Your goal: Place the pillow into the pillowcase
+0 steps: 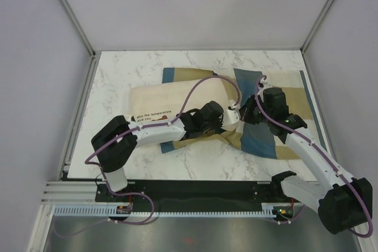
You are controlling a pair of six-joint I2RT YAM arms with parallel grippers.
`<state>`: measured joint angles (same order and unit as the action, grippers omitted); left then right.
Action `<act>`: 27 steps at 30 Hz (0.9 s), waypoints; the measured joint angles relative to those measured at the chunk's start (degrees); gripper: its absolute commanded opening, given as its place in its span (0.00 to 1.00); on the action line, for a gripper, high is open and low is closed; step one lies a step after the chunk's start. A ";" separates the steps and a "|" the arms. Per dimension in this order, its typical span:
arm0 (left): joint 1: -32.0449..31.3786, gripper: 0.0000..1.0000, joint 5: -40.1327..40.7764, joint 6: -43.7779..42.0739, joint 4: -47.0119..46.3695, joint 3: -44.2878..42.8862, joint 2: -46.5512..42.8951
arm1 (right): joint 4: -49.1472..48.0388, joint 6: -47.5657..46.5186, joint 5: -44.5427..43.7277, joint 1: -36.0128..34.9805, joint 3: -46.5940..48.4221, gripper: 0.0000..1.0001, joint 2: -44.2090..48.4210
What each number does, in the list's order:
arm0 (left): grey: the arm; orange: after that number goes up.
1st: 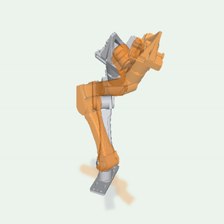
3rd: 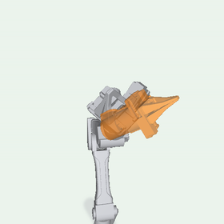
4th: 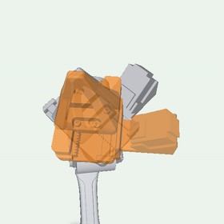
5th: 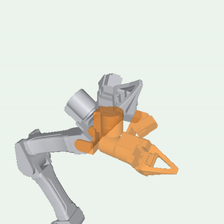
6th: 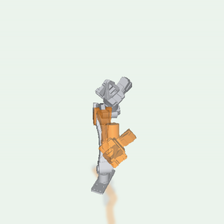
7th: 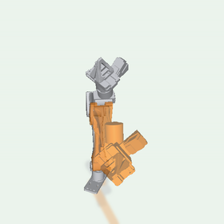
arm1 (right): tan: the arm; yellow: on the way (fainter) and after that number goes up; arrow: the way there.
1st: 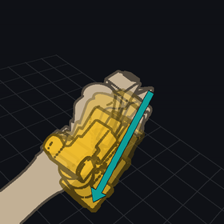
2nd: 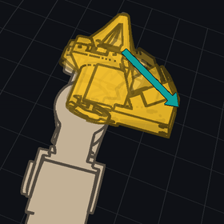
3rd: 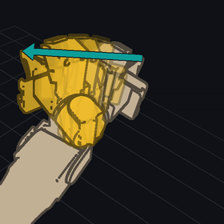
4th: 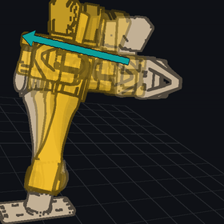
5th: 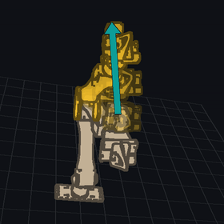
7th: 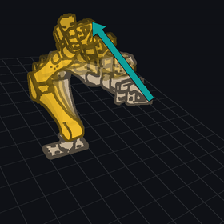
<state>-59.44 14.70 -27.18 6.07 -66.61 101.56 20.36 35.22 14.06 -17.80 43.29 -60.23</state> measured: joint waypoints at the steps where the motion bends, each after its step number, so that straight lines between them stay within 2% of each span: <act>1: 0.35 0.08 -0.37 1.18 -0.28 -0.04 -0.22 | -0.39 1.03 2.10 0.09 -0.09 0.00 0.52; 4: 1.14 0.11 -1.31 3.80 -0.63 -0.42 -0.74 | -3.21 3.23 7.13 0.02 -0.55 0.00 1.09; 7: 1.25 0.26 -1.33 5.81 -0.61 -0.48 -1.42 | -4.39 4.57 8.76 0.31 -0.85 0.02 1.11; 8: 1.25 0.40 -1.33 6.45 -0.61 -0.59 -1.55 | -4.20 4.46 8.72 0.28 -0.85 0.07 1.18; 9: 1.20 0.48 -1.36 6.88 -0.59 -0.90 -1.62 | -3.52 4.09 8.20 0.07 -0.79 0.25 1.33; 11: 1.11 0.59 -1.51 8.17 -0.68 -1.46 -1.79 | -2.05 3.43 6.64 -0.31 -0.70 0.36 1.70; 12: 1.07 0.60 -1.53 8.74 -0.61 -1.73 -1.99 | -1.33 2.75 5.64 -0.35 -0.70 0.41 1.97; 18: 1.07 0.64 -1.64 12.37 -0.28 -2.01 -5.07 | 1.57 0.20 -1.46 -0.20 -0.68 0.50 3.13; 20: 1.07 0.71 -1.81 12.96 -0.22 -2.01 -6.93 | 2.16 -0.83 -4.09 0.13 -0.68 0.51 3.48; 27: 1.07 0.72 -1.49 13.38 4.50 -2.82 -12.09 | 4.15 -4.61 -12.79 2.27 0.66 0.55 1.57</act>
<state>-58.37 13.21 -13.80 10.57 -69.43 89.47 24.51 30.61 1.28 -15.53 43.94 -58.65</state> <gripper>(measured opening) 0.712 0.528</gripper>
